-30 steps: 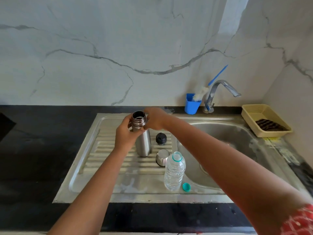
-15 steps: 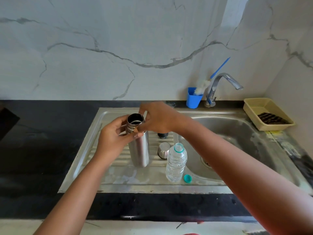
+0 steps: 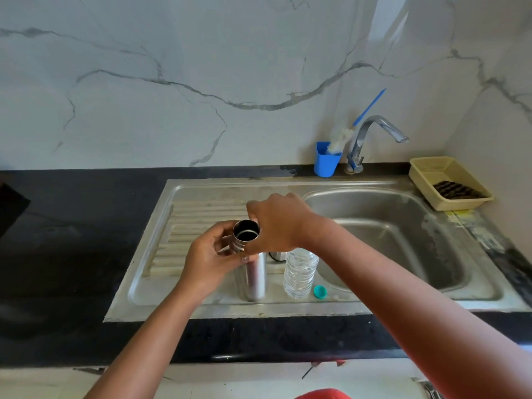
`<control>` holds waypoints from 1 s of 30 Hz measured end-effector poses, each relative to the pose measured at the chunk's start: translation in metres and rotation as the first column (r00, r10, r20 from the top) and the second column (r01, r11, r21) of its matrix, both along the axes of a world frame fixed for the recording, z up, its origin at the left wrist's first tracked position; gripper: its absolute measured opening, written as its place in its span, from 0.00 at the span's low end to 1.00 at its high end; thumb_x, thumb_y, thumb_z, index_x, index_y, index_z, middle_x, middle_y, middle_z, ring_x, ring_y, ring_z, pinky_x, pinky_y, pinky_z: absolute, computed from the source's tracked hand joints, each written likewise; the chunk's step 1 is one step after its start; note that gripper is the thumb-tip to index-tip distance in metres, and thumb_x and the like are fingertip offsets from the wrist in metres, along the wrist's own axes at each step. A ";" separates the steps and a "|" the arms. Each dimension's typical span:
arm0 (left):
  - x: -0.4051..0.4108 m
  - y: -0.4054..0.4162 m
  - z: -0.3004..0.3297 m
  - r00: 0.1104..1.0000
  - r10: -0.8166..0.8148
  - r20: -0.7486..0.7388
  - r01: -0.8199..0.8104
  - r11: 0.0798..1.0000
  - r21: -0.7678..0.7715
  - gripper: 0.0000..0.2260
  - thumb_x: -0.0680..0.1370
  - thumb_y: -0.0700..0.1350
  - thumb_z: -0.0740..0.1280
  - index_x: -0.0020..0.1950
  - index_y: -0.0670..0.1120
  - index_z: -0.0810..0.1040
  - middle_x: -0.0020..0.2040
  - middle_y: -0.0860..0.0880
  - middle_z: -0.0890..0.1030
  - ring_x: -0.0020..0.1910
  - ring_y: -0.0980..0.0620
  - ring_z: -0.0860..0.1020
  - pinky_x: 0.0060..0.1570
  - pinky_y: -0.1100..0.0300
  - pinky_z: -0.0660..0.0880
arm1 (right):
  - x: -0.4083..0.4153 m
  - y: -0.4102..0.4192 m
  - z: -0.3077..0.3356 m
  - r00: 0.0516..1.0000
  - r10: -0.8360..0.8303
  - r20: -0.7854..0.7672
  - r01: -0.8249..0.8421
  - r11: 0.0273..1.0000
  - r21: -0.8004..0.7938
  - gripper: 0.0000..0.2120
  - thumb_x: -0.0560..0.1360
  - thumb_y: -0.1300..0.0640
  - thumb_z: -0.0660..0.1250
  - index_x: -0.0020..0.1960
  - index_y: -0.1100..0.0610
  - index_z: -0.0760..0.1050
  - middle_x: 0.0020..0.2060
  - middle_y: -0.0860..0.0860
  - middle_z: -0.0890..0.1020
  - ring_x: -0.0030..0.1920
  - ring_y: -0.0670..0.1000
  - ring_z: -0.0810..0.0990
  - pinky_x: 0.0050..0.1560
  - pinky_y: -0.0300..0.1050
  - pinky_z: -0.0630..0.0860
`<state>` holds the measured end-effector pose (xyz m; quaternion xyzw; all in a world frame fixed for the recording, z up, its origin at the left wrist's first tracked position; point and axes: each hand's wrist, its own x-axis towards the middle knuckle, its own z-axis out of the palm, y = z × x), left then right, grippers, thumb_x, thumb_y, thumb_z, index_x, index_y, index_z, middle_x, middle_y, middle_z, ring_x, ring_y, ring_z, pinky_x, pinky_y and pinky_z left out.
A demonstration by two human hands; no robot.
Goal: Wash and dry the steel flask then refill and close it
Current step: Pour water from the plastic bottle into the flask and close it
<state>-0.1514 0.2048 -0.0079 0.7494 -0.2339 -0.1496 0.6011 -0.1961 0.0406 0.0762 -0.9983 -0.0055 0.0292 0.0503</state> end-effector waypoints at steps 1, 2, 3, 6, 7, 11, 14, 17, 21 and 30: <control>0.001 0.001 0.000 1.000 -0.007 0.001 0.007 1.000 0.008 0.25 0.66 0.37 0.80 0.61 0.49 0.79 0.55 0.53 0.84 0.55 0.54 0.82 0.55 0.54 0.80 | 0.000 0.000 0.000 1.000 0.003 0.002 -0.003 1.000 -0.006 0.27 0.68 0.33 0.69 0.58 0.52 0.72 0.46 0.48 0.81 0.46 0.53 0.74 0.51 0.51 0.65; 0.001 0.001 -0.001 1.000 -0.014 0.001 0.014 1.000 0.018 0.25 0.67 0.38 0.80 0.61 0.50 0.78 0.55 0.54 0.84 0.56 0.54 0.81 0.54 0.55 0.80 | -0.001 -0.001 -0.001 1.000 0.007 -0.008 -0.007 1.000 0.001 0.27 0.69 0.34 0.68 0.58 0.51 0.72 0.47 0.48 0.81 0.48 0.53 0.75 0.53 0.51 0.66; 0.000 0.002 -0.001 1.000 -0.017 0.001 0.017 0.999 0.029 0.25 0.67 0.39 0.80 0.61 0.51 0.77 0.56 0.56 0.83 0.57 0.56 0.80 0.54 0.56 0.79 | -0.002 -0.004 0.001 0.999 0.007 -0.033 -0.006 0.999 0.036 0.27 0.69 0.34 0.68 0.59 0.50 0.72 0.49 0.47 0.82 0.51 0.52 0.77 0.55 0.51 0.67; -0.002 0.002 -0.004 1.000 -0.012 -0.003 0.012 0.999 0.051 0.25 0.68 0.43 0.80 0.60 0.56 0.74 0.57 0.60 0.81 0.61 0.58 0.77 0.56 0.54 0.79 | -0.011 -0.023 0.005 0.996 -0.077 -0.053 0.091 0.922 0.376 0.26 0.69 0.33 0.70 0.61 0.47 0.75 0.57 0.43 0.80 0.56 0.47 0.78 0.60 0.48 0.72; -0.003 0.002 -0.005 1.000 -0.011 -0.004 0.011 0.999 0.052 0.25 0.68 0.43 0.80 0.60 0.57 0.74 0.57 0.61 0.81 0.61 0.59 0.77 0.57 0.53 0.78 | -0.015 -0.031 0.004 0.990 -0.144 -0.007 0.126 0.840 0.527 0.24 0.70 0.34 0.70 0.60 0.47 0.76 0.57 0.42 0.80 0.56 0.46 0.78 0.59 0.46 0.74; -0.007 0.001 -0.006 1.000 -0.016 0.009 0.015 0.997 0.080 0.27 0.67 0.44 0.80 0.59 0.60 0.73 0.55 0.65 0.80 0.58 0.63 0.77 0.55 0.60 0.76 | -0.040 -0.062 -0.020 0.886 -0.448 0.119 0.149 0.519 0.842 0.15 0.77 0.41 0.65 0.57 0.50 0.78 0.50 0.44 0.82 0.51 0.44 0.80 0.50 0.38 0.74; -0.011 0.000 -0.007 0.999 -0.010 0.031 0.008 0.997 0.079 0.28 0.67 0.42 0.80 0.58 0.62 0.72 0.53 0.65 0.81 0.54 0.63 0.79 0.51 0.63 0.75 | -0.065 -0.084 -0.059 0.898 -0.440 -0.012 0.192 0.367 0.910 0.25 0.74 0.32 0.63 0.64 0.47 0.74 0.58 0.44 0.79 0.59 0.43 0.78 0.57 0.41 0.74; -0.014 -0.001 -0.009 0.998 0.016 0.052 -0.019 0.998 0.059 0.28 0.67 0.39 0.80 0.58 0.62 0.73 0.53 0.65 0.81 0.53 0.63 0.80 0.52 0.61 0.77 | -0.085 -0.091 -0.104 0.941 -0.317 -0.115 0.200 0.248 0.948 0.42 0.61 0.29 0.74 0.70 0.45 0.66 0.67 0.46 0.74 0.67 0.46 0.73 0.64 0.46 0.74; -0.013 -0.002 -0.008 0.998 0.006 0.062 -0.010 0.998 0.067 0.27 0.67 0.38 0.80 0.57 0.59 0.73 0.52 0.65 0.81 0.51 0.64 0.80 0.50 0.62 0.76 | -0.088 -0.073 -0.154 0.949 -0.242 -0.202 0.285 0.386 0.877 0.47 0.61 0.48 0.83 0.73 0.42 0.61 0.66 0.41 0.75 0.68 0.43 0.72 0.73 0.51 0.66; -0.014 -0.003 -0.014 0.993 0.019 0.119 -0.027 0.998 0.064 0.27 0.65 0.40 0.81 0.56 0.58 0.72 0.51 0.64 0.81 0.50 0.62 0.80 0.47 0.64 0.76 | -0.081 -0.046 -0.182 0.847 -0.523 -0.095 0.363 0.438 0.822 0.35 0.64 0.51 0.81 0.68 0.49 0.70 0.54 0.41 0.82 0.55 0.38 0.79 0.61 0.39 0.74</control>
